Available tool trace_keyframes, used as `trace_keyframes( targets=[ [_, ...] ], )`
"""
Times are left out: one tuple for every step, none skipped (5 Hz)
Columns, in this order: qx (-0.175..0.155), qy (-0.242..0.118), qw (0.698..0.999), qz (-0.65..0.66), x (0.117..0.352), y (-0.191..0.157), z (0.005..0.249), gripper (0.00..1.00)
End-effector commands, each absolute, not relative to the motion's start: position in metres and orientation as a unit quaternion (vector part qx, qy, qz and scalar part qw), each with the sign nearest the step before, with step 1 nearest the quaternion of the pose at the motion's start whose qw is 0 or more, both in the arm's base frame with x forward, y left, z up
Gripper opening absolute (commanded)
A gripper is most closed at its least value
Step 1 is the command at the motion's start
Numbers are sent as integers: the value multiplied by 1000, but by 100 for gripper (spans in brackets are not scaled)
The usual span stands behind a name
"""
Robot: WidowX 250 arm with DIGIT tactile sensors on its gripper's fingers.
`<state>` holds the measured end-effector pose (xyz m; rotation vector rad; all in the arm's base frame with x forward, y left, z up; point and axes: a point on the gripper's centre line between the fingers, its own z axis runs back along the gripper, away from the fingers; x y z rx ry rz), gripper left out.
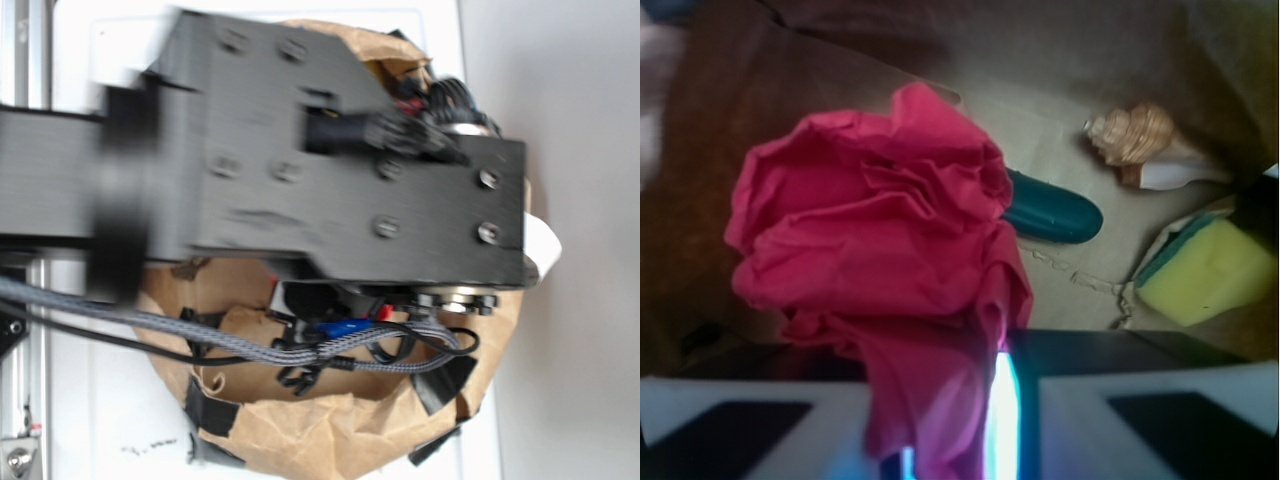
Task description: Grab the red paper.
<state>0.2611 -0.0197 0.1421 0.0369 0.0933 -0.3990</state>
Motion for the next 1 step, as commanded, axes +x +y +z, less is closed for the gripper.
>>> trace_keyframes(
  targets=[
    [15, 7, 969, -247, 253, -40, 160, 0]
  ],
)
